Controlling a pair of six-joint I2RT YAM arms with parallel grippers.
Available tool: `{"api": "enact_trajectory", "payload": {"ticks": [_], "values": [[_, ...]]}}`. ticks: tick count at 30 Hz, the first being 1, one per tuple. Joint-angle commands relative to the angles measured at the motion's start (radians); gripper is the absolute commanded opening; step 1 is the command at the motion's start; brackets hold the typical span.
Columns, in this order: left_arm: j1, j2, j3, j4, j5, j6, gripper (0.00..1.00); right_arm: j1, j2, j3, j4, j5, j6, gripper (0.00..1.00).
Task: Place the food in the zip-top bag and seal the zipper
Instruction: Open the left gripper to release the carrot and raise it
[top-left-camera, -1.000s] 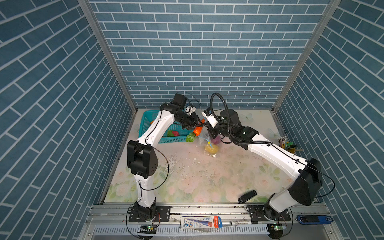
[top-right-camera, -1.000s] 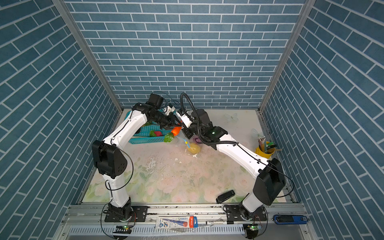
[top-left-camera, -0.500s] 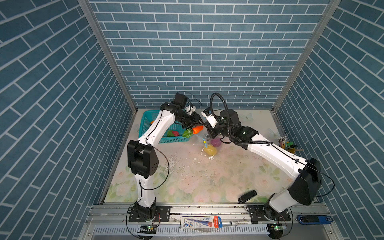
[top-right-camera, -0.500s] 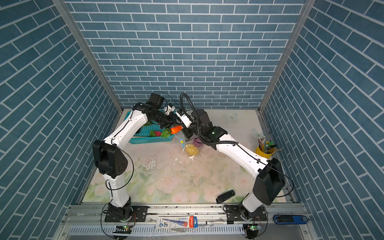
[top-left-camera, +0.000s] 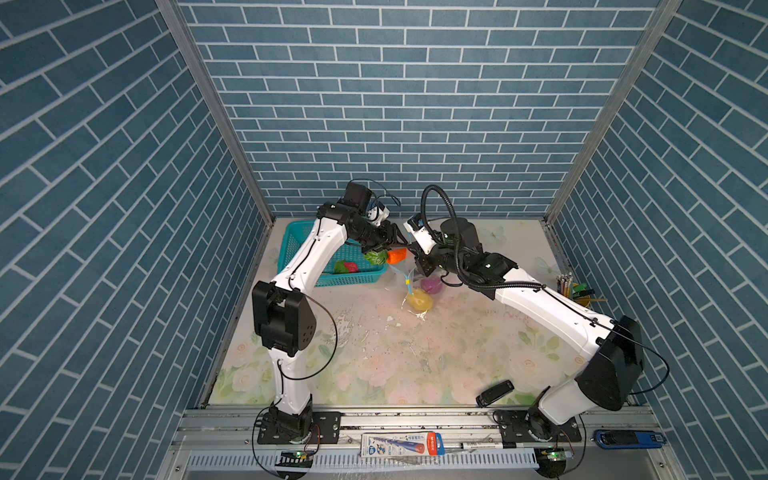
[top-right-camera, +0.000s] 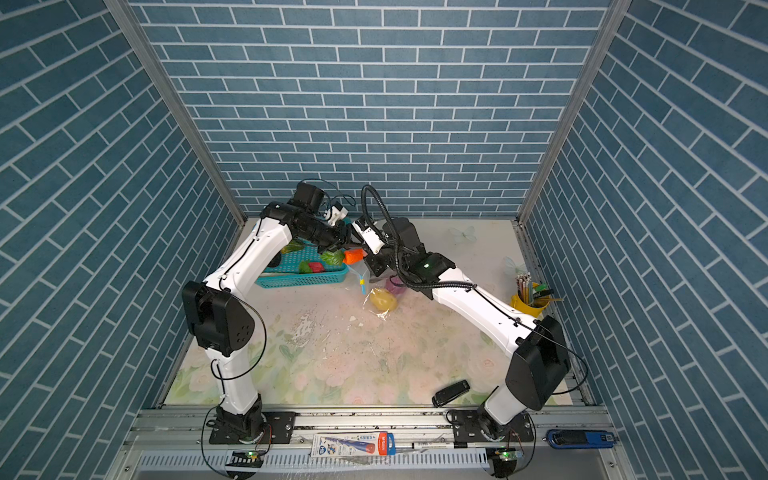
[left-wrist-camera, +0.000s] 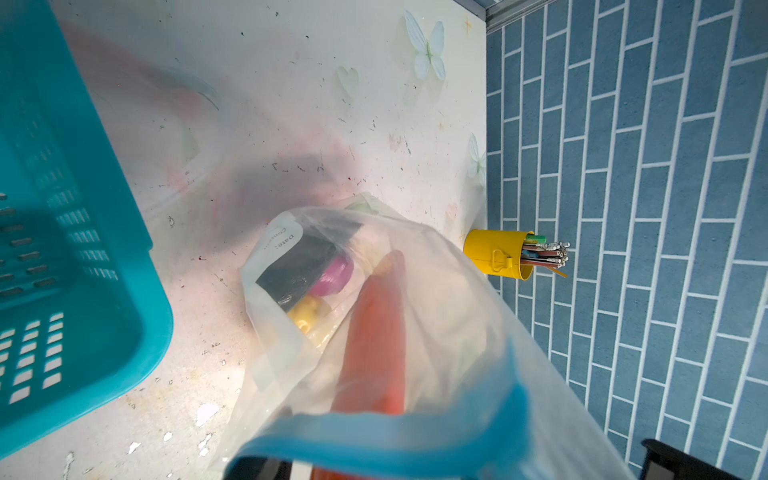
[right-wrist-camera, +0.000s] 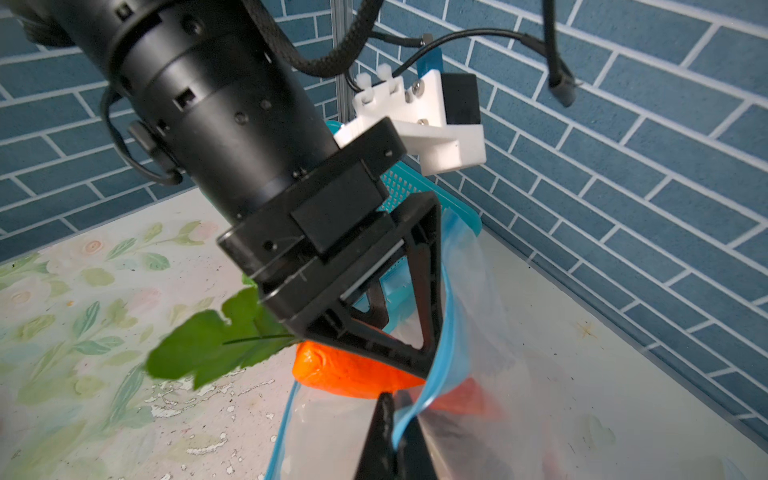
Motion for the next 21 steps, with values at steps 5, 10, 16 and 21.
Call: {"api": "enact_trajectory", "payload": {"ticks": [5, 10, 16, 21], "values": [[0.023, -0.076, -0.023, 0.058, 0.07, 0.005, 0.65, -0.043, 0.009, 0.074, -0.046, -0.001, 0.093, 0.0], [0.041, -0.092, -0.059, 0.094, 0.109, 0.002, 0.65, -0.064, 0.002, 0.076, -0.053, -0.039, 0.123, 0.0], [0.051, -0.104, -0.11, 0.149, 0.158, 0.003, 0.64, -0.1, 0.007, 0.107, -0.076, -0.093, 0.215, 0.0], [0.051, -0.113, -0.145, 0.204, 0.181, -0.019, 0.61, -0.122, 0.03, 0.157, -0.128, -0.109, 0.263, 0.0]]}}
